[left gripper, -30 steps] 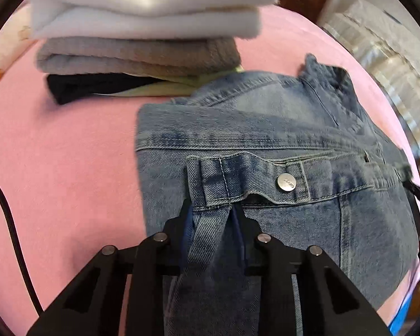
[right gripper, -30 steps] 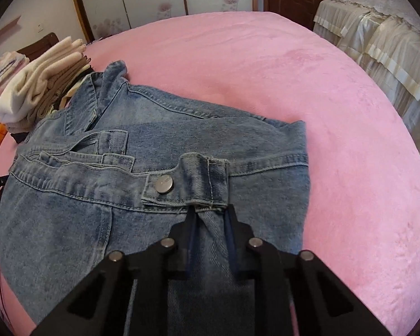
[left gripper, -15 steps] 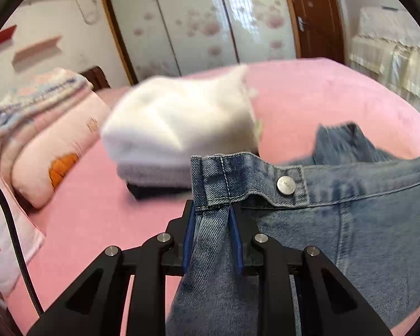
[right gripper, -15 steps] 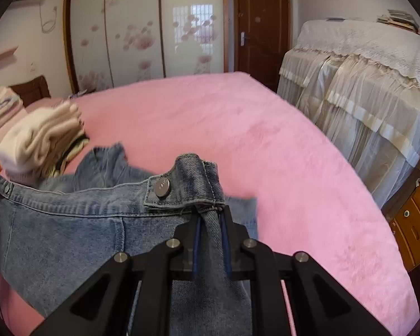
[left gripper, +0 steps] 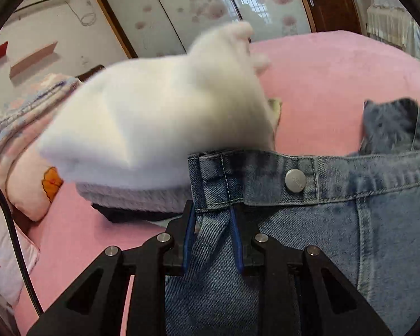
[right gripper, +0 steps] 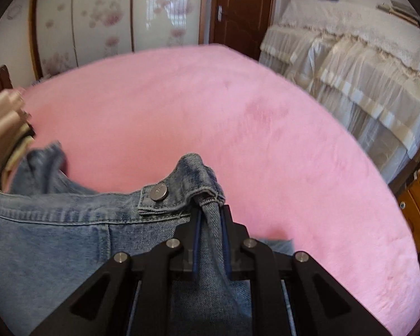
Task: Fold large clothes
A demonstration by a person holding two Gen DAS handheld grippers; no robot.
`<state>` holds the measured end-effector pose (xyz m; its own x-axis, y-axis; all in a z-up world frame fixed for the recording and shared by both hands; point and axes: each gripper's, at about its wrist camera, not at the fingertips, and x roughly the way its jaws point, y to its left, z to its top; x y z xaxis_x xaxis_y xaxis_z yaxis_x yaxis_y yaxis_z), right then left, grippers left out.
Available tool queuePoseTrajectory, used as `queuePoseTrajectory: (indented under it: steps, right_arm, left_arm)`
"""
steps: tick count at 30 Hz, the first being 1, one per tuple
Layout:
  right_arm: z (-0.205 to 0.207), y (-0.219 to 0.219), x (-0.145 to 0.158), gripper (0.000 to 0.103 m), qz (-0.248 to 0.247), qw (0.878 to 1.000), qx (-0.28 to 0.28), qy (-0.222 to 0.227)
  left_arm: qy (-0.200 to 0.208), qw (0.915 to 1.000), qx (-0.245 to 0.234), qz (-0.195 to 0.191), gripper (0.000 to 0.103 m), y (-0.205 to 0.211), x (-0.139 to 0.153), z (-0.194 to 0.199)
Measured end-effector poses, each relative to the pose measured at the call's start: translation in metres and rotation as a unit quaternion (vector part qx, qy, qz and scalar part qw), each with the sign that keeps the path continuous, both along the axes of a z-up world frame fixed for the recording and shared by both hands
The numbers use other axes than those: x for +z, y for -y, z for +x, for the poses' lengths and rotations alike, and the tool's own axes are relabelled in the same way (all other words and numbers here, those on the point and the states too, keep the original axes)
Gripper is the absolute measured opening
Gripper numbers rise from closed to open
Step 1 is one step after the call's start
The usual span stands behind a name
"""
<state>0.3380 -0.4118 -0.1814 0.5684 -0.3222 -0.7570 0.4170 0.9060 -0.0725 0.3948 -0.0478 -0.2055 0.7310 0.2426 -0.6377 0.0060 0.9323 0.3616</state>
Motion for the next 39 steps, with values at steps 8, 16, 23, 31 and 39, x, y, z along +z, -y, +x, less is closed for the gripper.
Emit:
queuePoseTrajectory:
  steps: [8,16,23,31,39]
  right_arm:
    - [-0.001,-0.001,-0.005,0.029,-0.014,1.0,-0.009,-0.016]
    - [-0.048,-0.037,0.068,0.034,0.039,0.997,0.025,0.066]
    - [-0.076,-0.145,0.081,0.034,0.101,0.984,0.126,0.078]
    - [-0.097,-0.193,0.009,0.034,0.107,0.985,0.135,0.024]
    - [-0.144,-0.101,-0.002,0.032,0.007,0.999,0.038,0.018]
  left_arm:
    - [-0.005,1.0,0.003,-0.003,0.028,0.0,-0.009,-0.008]
    - [-0.004,0.9948,-0.031,-0.097,0.038,-0.005,0.047,-0.067]
    - [-0.004,0.9764,-0.026,-0.214,0.055,0.01,0.078,-0.142]
    - [-0.045,0.9816,0.021,-0.184,0.055,0.024,0.011,-0.175]
    - [-0.045,0.9823,0.062,-0.171,0.059,-0.044,-0.005,-0.173]
